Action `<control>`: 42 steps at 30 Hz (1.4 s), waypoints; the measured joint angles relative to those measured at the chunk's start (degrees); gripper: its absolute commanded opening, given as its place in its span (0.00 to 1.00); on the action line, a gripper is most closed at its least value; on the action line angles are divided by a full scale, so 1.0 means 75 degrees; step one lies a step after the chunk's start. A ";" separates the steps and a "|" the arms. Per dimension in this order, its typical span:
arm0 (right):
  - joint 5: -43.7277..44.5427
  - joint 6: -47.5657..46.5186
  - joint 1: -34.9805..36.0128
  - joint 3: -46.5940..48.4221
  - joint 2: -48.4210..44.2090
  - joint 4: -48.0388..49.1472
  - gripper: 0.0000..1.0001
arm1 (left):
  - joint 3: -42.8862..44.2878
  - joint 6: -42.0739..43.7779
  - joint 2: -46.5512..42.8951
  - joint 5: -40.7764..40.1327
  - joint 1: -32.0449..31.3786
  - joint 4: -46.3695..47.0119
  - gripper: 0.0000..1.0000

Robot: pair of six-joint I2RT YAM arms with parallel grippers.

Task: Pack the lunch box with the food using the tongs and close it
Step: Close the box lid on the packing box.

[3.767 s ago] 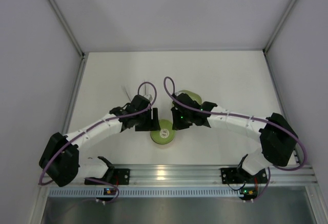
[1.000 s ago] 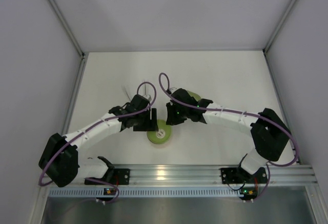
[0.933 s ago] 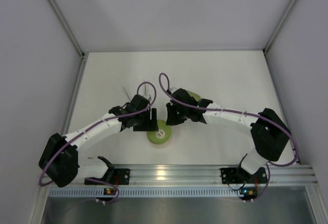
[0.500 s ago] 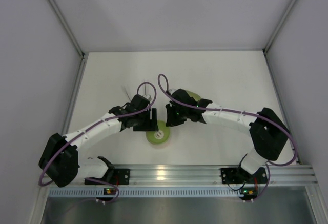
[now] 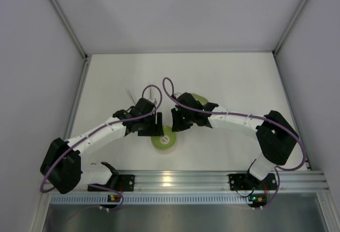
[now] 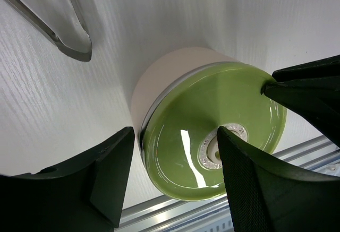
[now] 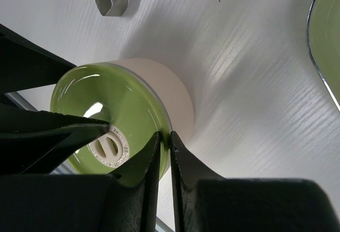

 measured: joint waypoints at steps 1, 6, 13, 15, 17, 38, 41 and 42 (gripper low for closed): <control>0.0000 0.0000 0.0000 0.0000 0.0006 0.0012 0.11 | 0.0006 0.0003 0.0000 -0.0003 0.0003 -0.0029 0.68; 0.0009 0.0003 0.0003 -0.0012 0.0006 0.0026 0.15 | 0.0023 0.0000 0.0000 -0.0064 0.0003 -0.0146 0.68; 0.0152 0.0000 0.0003 -0.0015 0.0003 -0.0017 0.28 | 0.0023 -0.0003 0.0000 -0.0090 0.0003 -0.0169 0.68; 0.0213 0.0000 0.0003 -0.0015 -0.0012 -0.0047 0.29 | 0.0023 -0.0003 0.0000 -0.0096 0.0003 -0.0172 0.68; 0.0280 0.0003 0.0003 -0.0015 -0.0026 -0.0076 0.30 | 0.0020 -0.0006 0.0000 -0.0117 0.0000 -0.0172 0.68; 0.0947 0.0000 0.0003 0.0350 -0.1142 -0.0962 0.33 | -0.0487 -0.0478 -0.0256 0.0012 0.0003 0.0495 0.63; 0.0836 0.0003 0.0003 0.0405 -0.1215 -0.0947 0.32 | -0.0487 -0.0530 -0.0160 0.0105 0.0003 0.0653 0.62; 0.0801 0.0003 0.0003 0.0405 -0.1218 -0.0956 0.32 | -0.0487 -0.0554 -0.0122 0.0122 0.0003 0.0726 0.62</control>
